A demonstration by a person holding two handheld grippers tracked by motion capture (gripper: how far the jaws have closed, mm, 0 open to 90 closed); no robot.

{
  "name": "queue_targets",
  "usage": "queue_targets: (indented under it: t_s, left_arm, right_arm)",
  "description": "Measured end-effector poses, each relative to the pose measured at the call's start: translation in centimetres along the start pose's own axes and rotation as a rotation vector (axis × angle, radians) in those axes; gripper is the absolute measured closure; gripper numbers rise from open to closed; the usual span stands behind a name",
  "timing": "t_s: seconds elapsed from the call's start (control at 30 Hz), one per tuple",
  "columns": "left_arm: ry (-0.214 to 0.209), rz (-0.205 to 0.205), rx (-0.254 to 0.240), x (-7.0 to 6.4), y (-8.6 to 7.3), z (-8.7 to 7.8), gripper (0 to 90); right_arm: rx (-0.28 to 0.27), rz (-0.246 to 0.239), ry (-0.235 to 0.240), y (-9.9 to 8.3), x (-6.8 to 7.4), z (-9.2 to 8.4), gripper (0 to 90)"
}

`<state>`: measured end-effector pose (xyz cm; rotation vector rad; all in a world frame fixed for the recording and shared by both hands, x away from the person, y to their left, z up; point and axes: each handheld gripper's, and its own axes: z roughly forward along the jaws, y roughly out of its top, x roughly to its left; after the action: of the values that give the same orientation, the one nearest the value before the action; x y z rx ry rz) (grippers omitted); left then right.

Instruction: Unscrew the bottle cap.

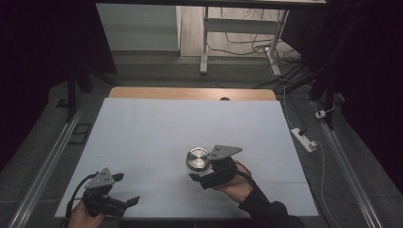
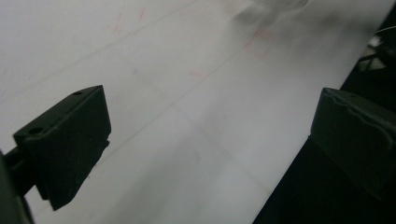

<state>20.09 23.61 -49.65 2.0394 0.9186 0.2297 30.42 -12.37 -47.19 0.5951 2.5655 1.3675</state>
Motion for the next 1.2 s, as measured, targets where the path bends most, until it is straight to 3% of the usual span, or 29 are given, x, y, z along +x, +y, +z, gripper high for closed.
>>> queue_targets:
  t_s: [0.17,0.23,0.43,0.6,0.77,0.87,1.03,1.13,1.2]
  left_arm:
    - [-0.024,0.036,-0.040,0.1,1.6,0.5,0.0]
    - [-0.034,0.067,-0.051,-0.1,2.8,1.2,0.0]
    - [-0.052,0.141,-0.016,-0.7,5.1,2.7,0.0]
    - [-0.077,0.145,0.008,-0.5,6.3,3.8,0.0]
    - [-0.127,0.161,-0.010,-0.1,8.1,4.9,0.0]
    - [-0.137,0.175,-0.016,-0.2,8.8,5.2,0.0]
    - [-0.190,0.244,-0.014,-0.5,10.9,6.3,0.0]
    - [-0.239,0.272,-0.013,-0.7,11.9,7.1,0.0]
    - [-0.250,0.284,-0.009,-0.8,12.2,7.4,0.0]
  right_arm:
    - [-0.001,-0.003,0.003,0.1,0.0,-0.1,15.3]
    - [-0.001,-0.007,0.005,0.1,0.1,0.0,15.3]
    - [-0.003,-0.005,0.013,0.1,0.1,0.0,15.3]
    - [-0.003,-0.008,0.021,0.1,0.1,0.0,15.3]
    - [-0.002,-0.022,0.028,0.2,0.2,0.0,15.3]
    - [-0.001,-0.029,0.031,0.2,0.2,0.0,15.3]
    - [0.004,-0.040,0.040,0.2,0.2,0.1,15.3]
    - [0.007,-0.050,0.048,0.2,0.2,0.1,15.3]
    - [0.008,-0.053,0.050,0.3,0.2,0.1,15.3]
